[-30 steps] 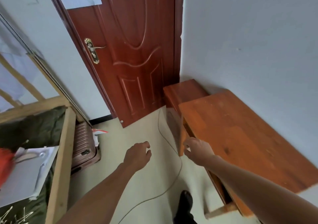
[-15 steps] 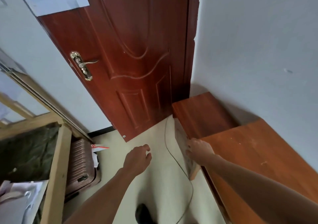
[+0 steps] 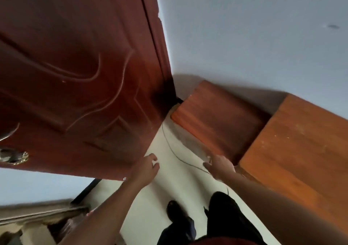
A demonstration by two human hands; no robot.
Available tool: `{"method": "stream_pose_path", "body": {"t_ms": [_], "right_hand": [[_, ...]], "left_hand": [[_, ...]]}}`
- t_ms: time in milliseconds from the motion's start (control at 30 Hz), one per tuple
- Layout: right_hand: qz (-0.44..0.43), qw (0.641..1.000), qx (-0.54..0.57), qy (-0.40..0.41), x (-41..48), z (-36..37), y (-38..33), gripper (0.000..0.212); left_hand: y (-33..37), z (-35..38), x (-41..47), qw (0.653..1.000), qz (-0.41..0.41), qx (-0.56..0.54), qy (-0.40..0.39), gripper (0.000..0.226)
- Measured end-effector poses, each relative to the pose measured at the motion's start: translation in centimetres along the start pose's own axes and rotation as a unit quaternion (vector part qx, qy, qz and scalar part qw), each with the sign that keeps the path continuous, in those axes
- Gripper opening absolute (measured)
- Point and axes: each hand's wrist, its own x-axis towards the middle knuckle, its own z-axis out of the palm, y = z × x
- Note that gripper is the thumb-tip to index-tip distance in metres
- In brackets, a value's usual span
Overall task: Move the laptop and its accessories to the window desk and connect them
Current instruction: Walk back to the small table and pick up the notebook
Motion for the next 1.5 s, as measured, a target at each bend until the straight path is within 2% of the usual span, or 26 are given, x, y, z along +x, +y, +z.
{"method": "stream_pose_path", "body": {"t_ms": [167,300,367,433,500,600,667,700,767,833,900,1033,1133,1233,1300,1400,1500], "right_hand": [[0.159,0.981,0.109,0.007,2.5,2.9,1.0,0.048],[0.303,0.926,0.224,0.037,6.0,5.4,3.2,0.043],[0.379,0.88,0.283,0.05,7.9,7.2,4.7,0.038],[0.457,0.814,0.35,0.081,9.6,9.0,6.0,0.032],[0.523,0.721,0.435,0.131,11.9,11.4,7.5,0.029],[0.544,0.61,0.533,0.218,13.9,13.2,8.8,0.027],[0.535,0.572,0.559,0.272,15.0,14.2,9.3,0.009],[0.525,0.567,0.564,0.293,15.3,14.3,9.5,0.018],[0.51,0.56,0.566,0.326,16.1,14.5,9.3,0.023],[0.498,0.549,0.569,0.356,16.5,15.6,9.5,0.021],[0.489,0.532,0.58,0.376,16.6,16.7,9.4,0.032],[0.475,0.541,0.566,0.402,15.6,18.2,8.5,0.028],[0.478,0.559,0.549,0.399,14.0,19.8,7.2,0.031],[0.489,0.554,0.543,0.399,12.4,21.1,5.9,0.032],[0.497,0.554,0.539,0.394,11.4,22.2,5.0,0.036],[0.496,0.556,0.541,0.39,10.2,23.7,4.0,0.037],[0.491,0.556,0.551,0.383,9.5,24.5,3.4,0.037]], "left_hand": [[-1.0,0.3,8.8,0.998,0.008,-0.002,-0.066,0.02],[-1.5,2.8,15.9,0.993,-0.025,-0.018,-0.115,0.021],[-1.9,4.7,19.1,0.987,-0.061,-0.062,-0.136,0.024],[-2.1,6.7,22.3,0.979,-0.088,-0.099,-0.155,0.034],[-2.4,9.0,26.1,0.967,-0.118,-0.156,-0.161,0.045],[-2.1,11.2,30.0,0.946,-0.141,-0.237,-0.169,0.06],[-2.1,12.8,32.4,0.94,-0.133,-0.254,-0.186,0.068],[-1.8,13.1,33.2,0.938,-0.131,-0.26,-0.187,0.07],[-1.6,14.0,35.2,0.934,-0.116,-0.275,-0.196,0.064],[-1.7,15.5,36.6,0.931,-0.096,-0.283,-0.21,0.047],[-2.2,16.7,37.1,0.936,-0.073,-0.277,-0.204,0.036],[-3.4,17.1,37.1,0.946,-0.029,-0.271,-0.177,0.04],[-4.9,16.5,36.1,0.94,-0.02,-0.276,-0.201,0.054],[-6.6,16.1,34.4,0.929,-0.051,-0.285,-0.23,0.048],[-7.5,16.2,33.3,0.929,-0.082,-0.293,-0.209,0.042],[-8.3,16.5,32.0,0.928,-0.137,-0.3,-0.171,0.045],[-7.8,16.8,31.6,0.912,-0.177,-0.34,-0.145,0.019]]}}
